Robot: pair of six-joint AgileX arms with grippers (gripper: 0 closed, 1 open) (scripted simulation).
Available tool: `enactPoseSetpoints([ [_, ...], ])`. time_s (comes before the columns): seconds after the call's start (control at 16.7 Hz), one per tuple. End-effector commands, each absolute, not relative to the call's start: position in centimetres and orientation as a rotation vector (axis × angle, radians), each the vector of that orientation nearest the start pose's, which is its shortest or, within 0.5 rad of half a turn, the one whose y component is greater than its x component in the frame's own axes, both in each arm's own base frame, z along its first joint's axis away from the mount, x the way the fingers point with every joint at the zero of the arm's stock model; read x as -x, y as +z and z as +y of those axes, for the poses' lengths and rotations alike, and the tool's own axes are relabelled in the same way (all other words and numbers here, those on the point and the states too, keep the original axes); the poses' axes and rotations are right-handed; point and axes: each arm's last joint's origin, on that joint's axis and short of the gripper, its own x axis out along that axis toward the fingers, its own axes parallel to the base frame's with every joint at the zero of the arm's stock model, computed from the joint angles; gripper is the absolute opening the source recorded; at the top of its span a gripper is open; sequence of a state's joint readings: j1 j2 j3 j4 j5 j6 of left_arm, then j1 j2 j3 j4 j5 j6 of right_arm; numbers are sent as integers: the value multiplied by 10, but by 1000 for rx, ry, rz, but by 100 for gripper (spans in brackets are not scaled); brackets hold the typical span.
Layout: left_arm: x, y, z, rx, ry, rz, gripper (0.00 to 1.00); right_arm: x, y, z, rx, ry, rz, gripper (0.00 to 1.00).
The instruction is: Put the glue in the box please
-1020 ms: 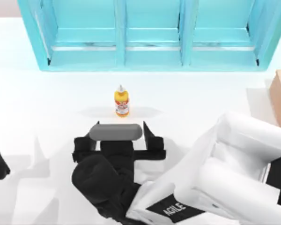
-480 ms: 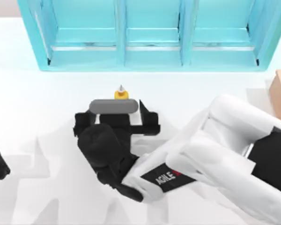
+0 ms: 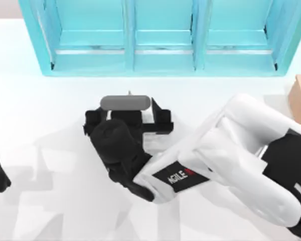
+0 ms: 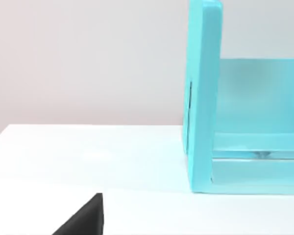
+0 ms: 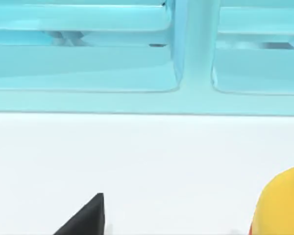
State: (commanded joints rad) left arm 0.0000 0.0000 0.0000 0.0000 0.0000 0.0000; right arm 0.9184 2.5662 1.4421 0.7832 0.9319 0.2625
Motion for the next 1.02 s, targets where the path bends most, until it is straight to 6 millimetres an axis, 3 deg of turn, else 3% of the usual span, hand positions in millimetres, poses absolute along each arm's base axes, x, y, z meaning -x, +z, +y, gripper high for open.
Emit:
enactPoseSetpoints([
  [0.72, -106, 160, -1, 0, 0, 0, 100, -312, 19, 377, 16, -12, 198, 2],
  [1.02, -106, 160, -1, 0, 0, 0, 100, -312, 19, 377, 16, -12, 198, 0],
])
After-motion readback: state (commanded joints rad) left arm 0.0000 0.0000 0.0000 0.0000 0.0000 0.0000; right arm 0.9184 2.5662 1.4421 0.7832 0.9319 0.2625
